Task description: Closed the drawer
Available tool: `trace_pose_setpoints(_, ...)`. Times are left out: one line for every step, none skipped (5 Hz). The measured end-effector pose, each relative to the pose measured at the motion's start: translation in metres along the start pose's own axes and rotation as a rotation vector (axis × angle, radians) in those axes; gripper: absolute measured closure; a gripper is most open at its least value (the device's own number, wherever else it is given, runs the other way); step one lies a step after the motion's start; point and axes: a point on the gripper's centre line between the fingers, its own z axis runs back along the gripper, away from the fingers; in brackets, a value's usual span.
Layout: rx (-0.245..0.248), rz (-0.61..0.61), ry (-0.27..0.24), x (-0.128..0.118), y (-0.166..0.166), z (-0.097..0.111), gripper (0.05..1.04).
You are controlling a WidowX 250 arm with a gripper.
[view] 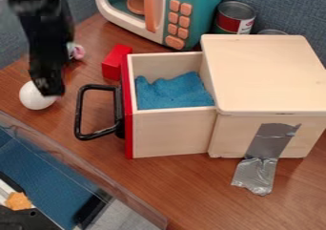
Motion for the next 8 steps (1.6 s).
trace_pose_setpoints(-0.043,-0.003,0.040,-0.002,0.001,-0.026,0.083)
trace_pose_setpoints(-0.060,-0.004,0.039,-0.005,0.001,-0.032,0.083)
trace_pose_setpoints(-0.071,0.004,0.045,-0.004,-0.005,-0.036,0.083)
trace_pose_setpoints(-0.080,-0.005,0.048,0.003,-0.011,-0.041,0.083)
trace_pose_setpoints(-0.079,-0.008,0.059,0.004,-0.015,-0.045,0.083)
trace_pose_setpoints(-0.090,-0.031,0.075,0.011,-0.016,-0.054,0.083)
trace_pose_setpoints(-0.111,-0.042,0.086,0.016,-0.019,-0.065,0.083)
trace_pose_setpoints(-0.124,-0.038,0.080,0.022,-0.018,-0.072,0.083)
